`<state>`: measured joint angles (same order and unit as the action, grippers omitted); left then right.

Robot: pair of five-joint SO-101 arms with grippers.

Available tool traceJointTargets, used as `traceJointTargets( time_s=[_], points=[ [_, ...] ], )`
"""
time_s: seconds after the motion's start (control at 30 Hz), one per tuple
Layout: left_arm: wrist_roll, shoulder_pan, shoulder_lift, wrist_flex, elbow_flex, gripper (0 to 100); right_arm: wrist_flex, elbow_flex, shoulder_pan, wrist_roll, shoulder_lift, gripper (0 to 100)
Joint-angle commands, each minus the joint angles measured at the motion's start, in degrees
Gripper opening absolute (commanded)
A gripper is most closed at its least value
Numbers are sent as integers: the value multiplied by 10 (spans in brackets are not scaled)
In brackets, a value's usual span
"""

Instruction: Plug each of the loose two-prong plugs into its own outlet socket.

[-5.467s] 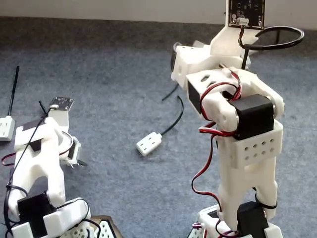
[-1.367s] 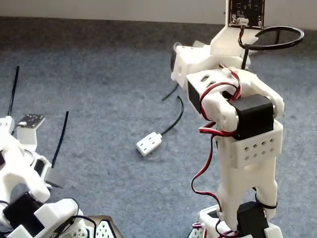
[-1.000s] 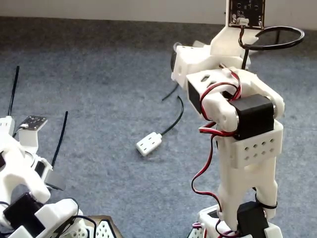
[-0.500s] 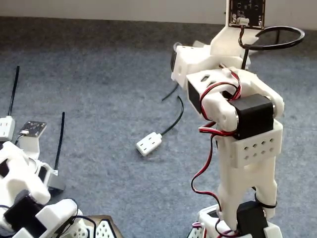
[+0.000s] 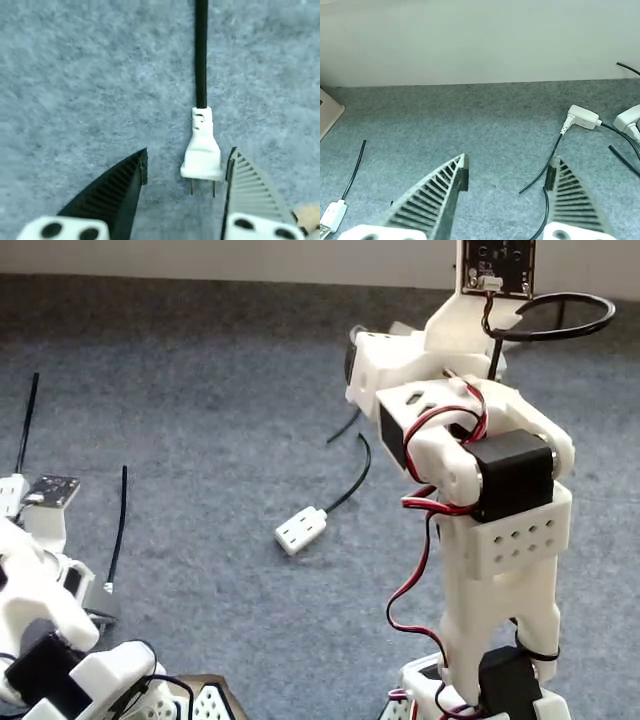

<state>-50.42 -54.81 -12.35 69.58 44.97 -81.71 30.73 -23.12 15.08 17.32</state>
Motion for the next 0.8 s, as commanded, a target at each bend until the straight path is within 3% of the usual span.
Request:
traceJointTargets(
  time_s=[0.0,0.1,0.23,0.47,0.77],
  points=[
    [2,27,-13,121,-69,266,11,15,-6,-7,16,250],
    [2,48,-13,172,-84,266,11,15,-6,-7,16,250],
    [4,64,-12,178,-65,266,11,15,-6,-7,18,250],
    [4,61,-8,101,-23,266,11,15,-6,-7,18,250],
    [2,60,-8,60,30,266,11,15,-6,-7,17,250]
  ],
)
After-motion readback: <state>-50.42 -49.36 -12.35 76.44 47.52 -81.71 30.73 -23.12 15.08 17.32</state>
